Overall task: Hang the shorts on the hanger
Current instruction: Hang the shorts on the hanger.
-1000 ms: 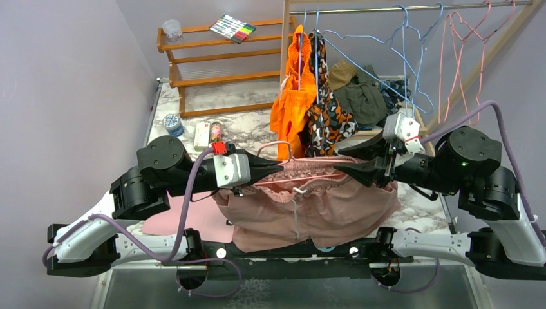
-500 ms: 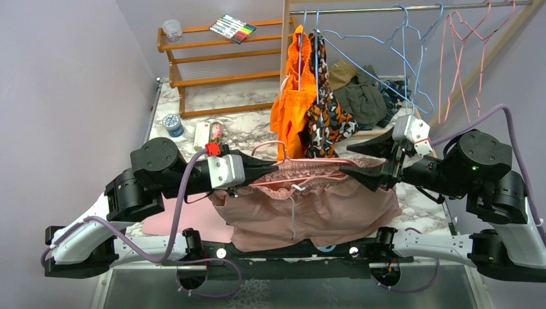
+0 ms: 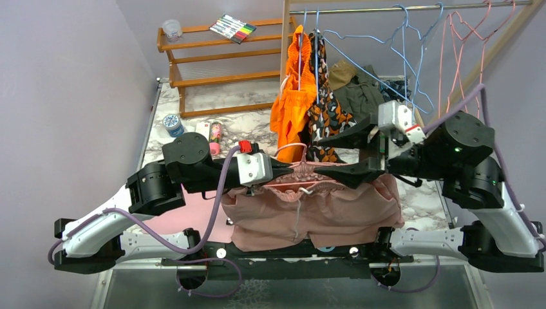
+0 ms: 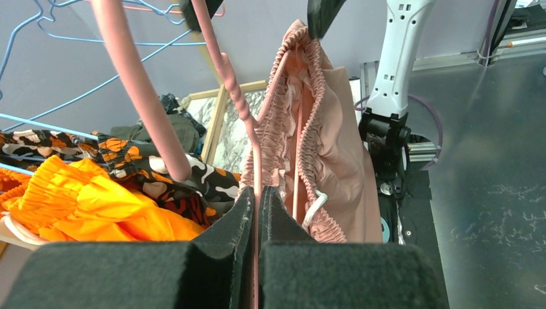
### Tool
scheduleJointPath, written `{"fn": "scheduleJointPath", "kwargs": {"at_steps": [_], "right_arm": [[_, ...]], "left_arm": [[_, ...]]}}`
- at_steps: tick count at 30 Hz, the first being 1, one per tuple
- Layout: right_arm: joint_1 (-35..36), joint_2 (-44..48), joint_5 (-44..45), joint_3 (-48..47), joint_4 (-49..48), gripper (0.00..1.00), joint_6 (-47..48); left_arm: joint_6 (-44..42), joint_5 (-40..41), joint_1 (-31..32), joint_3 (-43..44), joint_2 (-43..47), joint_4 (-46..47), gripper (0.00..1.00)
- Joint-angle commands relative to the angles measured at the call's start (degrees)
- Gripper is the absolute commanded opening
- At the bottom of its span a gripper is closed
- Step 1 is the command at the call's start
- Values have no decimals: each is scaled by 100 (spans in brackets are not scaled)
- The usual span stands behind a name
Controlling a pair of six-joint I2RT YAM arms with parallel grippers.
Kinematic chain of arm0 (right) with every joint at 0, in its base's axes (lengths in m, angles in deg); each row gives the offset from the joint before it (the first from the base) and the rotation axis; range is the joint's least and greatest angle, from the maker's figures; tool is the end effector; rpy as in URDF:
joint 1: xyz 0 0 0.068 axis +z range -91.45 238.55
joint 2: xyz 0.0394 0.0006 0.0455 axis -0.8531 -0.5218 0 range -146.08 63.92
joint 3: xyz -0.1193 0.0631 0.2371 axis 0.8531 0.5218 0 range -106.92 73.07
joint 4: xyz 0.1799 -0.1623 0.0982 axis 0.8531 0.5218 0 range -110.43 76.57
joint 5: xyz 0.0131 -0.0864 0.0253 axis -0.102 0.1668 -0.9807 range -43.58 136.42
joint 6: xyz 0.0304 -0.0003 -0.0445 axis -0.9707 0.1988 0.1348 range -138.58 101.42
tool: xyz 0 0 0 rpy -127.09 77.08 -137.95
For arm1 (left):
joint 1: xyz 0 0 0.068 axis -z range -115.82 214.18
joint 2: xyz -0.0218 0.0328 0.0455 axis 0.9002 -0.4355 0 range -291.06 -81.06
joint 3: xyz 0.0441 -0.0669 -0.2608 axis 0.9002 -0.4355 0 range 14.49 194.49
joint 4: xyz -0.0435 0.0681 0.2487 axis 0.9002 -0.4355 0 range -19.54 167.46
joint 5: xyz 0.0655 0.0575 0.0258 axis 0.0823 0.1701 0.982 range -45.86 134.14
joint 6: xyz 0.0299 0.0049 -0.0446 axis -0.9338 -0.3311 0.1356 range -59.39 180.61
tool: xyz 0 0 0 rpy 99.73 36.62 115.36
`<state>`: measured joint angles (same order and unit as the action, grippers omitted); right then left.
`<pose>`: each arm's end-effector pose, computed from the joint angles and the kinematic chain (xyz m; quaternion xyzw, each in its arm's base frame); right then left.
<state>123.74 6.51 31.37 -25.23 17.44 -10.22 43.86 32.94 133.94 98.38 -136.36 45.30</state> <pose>0.0470 0.1237 0.5474 -0.4846 0.4896 0.4215 0.5897 0.0505 -0.1571 0.4937 0.5457 0.4824 -0.3677 0.5781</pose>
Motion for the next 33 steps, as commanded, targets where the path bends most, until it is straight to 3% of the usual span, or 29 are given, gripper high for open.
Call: {"fn": "scheduleJointPath", "kwargs": {"at_steps": [1,9,16,19,21,24,28,30,33], "right_arm": [[10,-133,-385,122,-492,55,-76],[11,-213,-294,420,-652,48,-54],[11,-339,-312,435,-637,32,-52],[9,-383,-327,422,-571,20,-24],[9,-379,-324,429,-549,5,1],[9,-204,-285,547,-690,1,-14],[9,-62,-214,587,-709,1,-35],[11,-24,-209,592,-660,1,-45],[6,26,-181,630,-641,1,-60]], "left_arm": [[12,-252,-7,300,39,512,0],[14,-372,-8,355,-14,527,0],[26,-418,-15,329,4,543,0],[21,-397,-8,320,35,545,0],[27,-367,-14,316,50,544,0],[43,-192,-8,246,125,539,1],[43,194,-7,-22,390,532,39],[45,334,-14,-167,540,516,50],[49,435,-6,-269,688,440,58]]}}
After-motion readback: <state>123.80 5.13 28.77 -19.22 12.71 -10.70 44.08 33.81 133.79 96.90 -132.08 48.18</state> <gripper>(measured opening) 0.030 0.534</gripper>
